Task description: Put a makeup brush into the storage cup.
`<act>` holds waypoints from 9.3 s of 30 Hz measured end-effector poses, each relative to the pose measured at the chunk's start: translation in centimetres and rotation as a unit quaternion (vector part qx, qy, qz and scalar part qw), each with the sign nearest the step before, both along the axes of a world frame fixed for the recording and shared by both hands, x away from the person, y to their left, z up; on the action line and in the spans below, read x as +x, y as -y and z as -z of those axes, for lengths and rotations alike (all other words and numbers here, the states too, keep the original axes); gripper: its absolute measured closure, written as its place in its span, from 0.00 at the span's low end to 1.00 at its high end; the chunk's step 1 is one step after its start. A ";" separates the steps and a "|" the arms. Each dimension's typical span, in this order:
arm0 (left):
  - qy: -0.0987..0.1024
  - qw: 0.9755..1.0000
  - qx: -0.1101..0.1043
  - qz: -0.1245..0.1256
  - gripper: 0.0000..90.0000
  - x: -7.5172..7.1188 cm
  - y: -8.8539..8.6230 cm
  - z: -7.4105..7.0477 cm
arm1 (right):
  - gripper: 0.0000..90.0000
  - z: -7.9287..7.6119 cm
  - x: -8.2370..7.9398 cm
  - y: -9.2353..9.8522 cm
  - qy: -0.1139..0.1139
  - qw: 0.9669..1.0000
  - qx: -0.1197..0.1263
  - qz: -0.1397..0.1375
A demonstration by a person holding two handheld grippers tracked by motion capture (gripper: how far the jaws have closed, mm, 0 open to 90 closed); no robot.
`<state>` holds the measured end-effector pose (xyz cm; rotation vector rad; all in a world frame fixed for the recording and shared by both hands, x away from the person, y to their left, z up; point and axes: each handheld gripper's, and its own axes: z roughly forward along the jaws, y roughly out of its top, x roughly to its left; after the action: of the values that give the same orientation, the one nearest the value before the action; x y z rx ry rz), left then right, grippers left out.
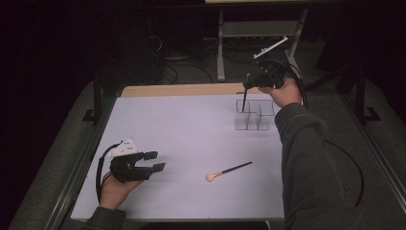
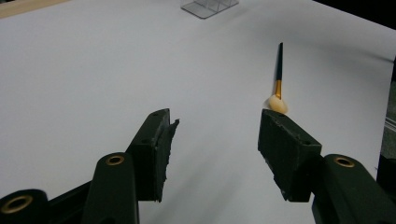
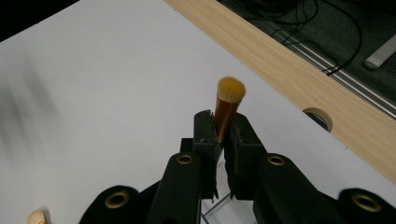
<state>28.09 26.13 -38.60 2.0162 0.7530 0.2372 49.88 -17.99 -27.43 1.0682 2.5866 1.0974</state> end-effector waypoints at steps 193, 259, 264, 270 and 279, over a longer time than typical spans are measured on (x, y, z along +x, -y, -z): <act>-0.012 1.000 0.016 0.006 0.41 0.4 0.8 0.4 | 0.43 7.5 -9.7 1.8 -0.016 0.999 0.044 -0.019; -0.010 0.995 0.061 0.083 0.40 1.2 8.5 0.1 | 0.37 11.4 -16.2 2.8 0.006 0.997 0.062 -0.052; -0.011 0.993 0.070 0.094 0.40 1.5 10.0 0.1 | 0.37 11.6 -16.7 3.4 0.012 0.997 0.066 -0.044; -0.018 0.991 0.074 0.107 0.41 1.9 11.5 0.2 | 0.36 12.3 -17.1 4.2 0.011 0.997 0.068 -0.036; -0.024 0.988 0.091 0.119 0.43 2.3 13.7 0.3 | 0.36 12.9 -17.6 5.2 0.011 0.997 0.070 -0.026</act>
<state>30.42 12.45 -38.92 2.2694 0.5277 0.1219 32.31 -23.17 -40.35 1.0150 2.5676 1.3135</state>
